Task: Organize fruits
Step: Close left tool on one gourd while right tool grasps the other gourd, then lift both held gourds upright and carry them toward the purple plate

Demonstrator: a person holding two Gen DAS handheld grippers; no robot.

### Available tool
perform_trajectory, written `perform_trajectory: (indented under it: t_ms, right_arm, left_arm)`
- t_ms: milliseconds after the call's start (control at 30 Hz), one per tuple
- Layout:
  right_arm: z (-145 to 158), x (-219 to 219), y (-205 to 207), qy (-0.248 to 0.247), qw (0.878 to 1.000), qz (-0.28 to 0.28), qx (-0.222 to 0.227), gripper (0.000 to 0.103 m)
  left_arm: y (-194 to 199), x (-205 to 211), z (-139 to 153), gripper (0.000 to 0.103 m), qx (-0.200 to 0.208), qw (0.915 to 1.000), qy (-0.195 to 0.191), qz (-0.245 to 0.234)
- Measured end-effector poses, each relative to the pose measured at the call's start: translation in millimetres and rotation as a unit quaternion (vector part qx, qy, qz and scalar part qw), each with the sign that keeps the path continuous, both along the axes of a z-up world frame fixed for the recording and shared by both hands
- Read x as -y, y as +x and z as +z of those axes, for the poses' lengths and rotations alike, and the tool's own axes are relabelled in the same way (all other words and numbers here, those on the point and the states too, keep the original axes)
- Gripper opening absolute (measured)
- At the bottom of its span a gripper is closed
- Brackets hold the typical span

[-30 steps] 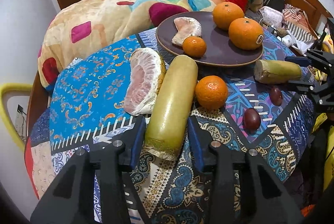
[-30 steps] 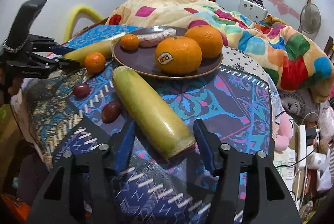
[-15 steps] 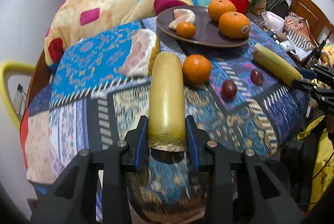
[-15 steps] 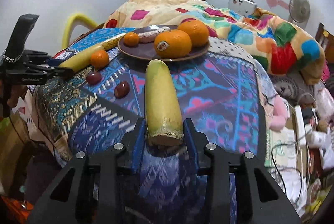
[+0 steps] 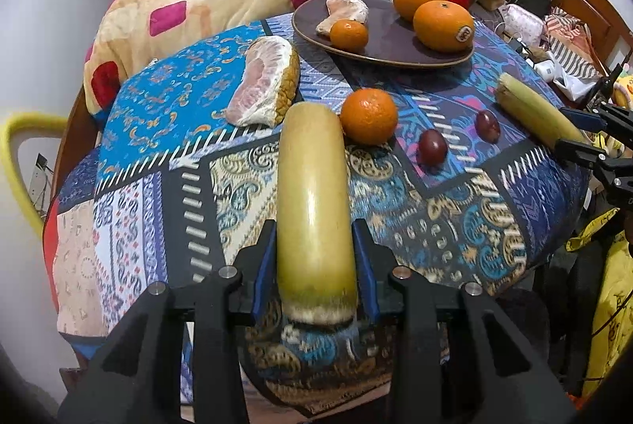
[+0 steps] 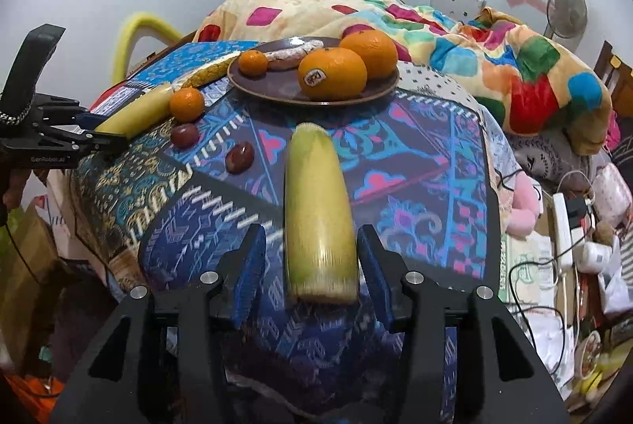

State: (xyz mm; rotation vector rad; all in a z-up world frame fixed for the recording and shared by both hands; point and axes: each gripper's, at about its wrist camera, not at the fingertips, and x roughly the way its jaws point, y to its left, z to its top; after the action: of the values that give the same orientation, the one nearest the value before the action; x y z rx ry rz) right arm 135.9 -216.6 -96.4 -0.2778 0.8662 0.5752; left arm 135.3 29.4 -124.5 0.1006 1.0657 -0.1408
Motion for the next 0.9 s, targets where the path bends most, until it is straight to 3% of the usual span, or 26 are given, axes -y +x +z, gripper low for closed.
perform_trajectory:
  t_ms: [200, 300, 633, 900]
  right_arm:
    - [-7, -14, 19, -0.006, 1.0, 0.004, -0.007, 0.044]
    - [-10, -18, 27, 0.0, 1.0, 0.0, -0.008, 0.036]
    - [-9, -18, 32, 0.024, 1.0, -0.011, 0.007, 0.035]
    - [15, -3, 26, 0.047, 0.998, -0.029, 0.042, 0.035]
  left_arm:
    - [20, 3, -1, 0.036, 0.002, 1.0, -0.001, -0.006]
    - [25, 2, -2, 0.036, 0.006, 0.9999, -0.003, -0.008]
    - [39, -1, -1, 0.037, 0.021, 0.9996, -0.017, 0.005]
    - [21, 2, 38, 0.037, 0.081, 0.9965, -0.016, 0.015]
